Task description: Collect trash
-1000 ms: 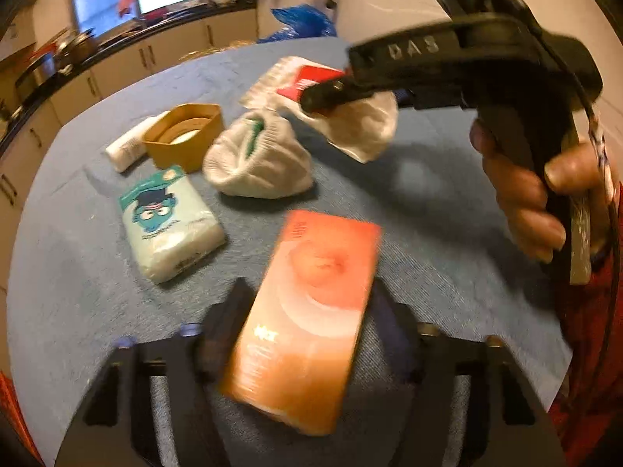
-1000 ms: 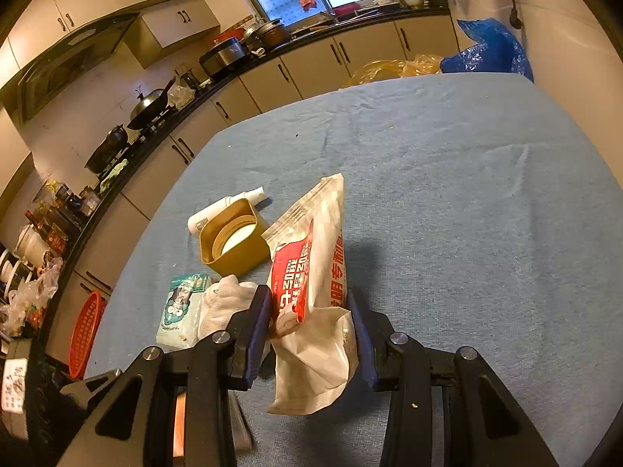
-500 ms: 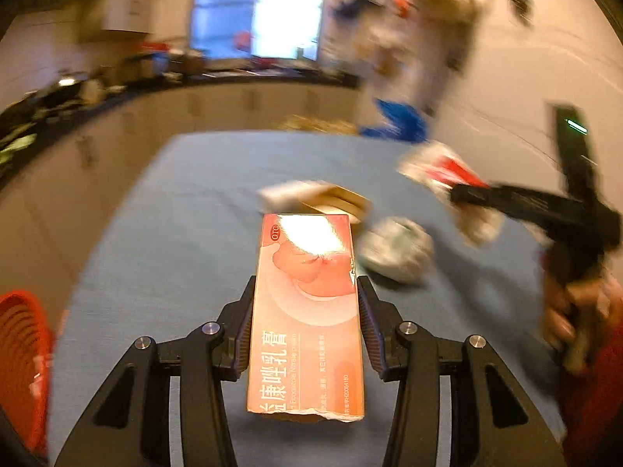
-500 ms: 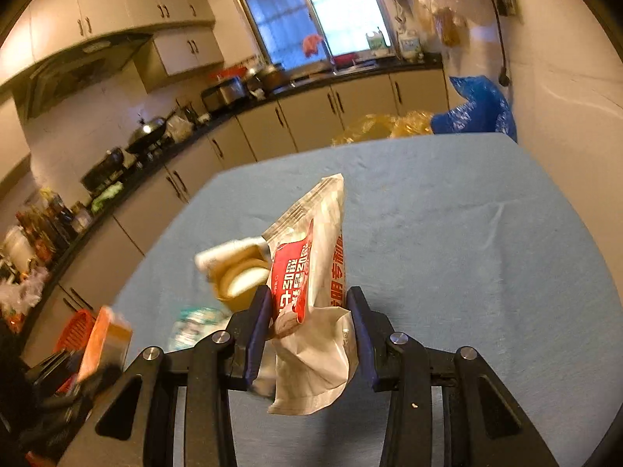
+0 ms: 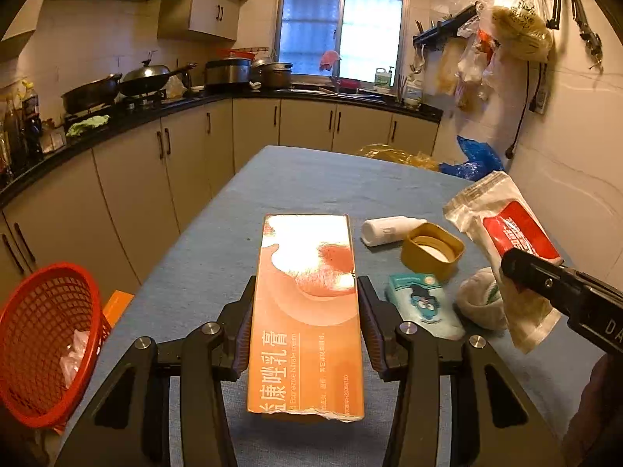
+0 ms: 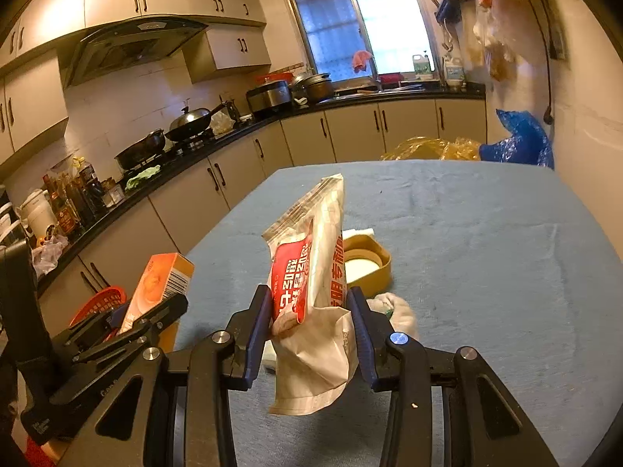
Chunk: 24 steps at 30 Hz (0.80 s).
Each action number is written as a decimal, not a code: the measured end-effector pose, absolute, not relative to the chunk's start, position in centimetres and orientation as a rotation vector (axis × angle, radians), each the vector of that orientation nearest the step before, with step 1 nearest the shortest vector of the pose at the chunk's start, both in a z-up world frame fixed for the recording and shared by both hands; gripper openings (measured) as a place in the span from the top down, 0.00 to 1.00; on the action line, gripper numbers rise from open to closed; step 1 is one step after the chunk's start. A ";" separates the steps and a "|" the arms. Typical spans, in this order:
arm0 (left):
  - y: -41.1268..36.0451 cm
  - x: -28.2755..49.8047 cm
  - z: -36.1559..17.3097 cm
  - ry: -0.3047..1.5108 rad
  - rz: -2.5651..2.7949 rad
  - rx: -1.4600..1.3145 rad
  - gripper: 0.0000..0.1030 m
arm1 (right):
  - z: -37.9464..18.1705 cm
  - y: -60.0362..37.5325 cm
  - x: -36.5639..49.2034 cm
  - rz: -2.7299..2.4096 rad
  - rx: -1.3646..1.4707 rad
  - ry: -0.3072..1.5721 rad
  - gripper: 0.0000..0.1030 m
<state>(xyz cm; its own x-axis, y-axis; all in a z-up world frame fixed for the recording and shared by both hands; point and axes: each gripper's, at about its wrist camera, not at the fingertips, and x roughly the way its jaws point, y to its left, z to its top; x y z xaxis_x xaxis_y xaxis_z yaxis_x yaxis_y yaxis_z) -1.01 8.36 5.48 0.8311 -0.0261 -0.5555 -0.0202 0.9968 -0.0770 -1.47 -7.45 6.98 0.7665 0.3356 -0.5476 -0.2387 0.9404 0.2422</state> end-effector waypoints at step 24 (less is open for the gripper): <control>7.6 -0.7 5.1 0.628 -0.006 -0.050 0.55 | 5.7 -7.0 -1.8 0.333 0.096 0.635 0.58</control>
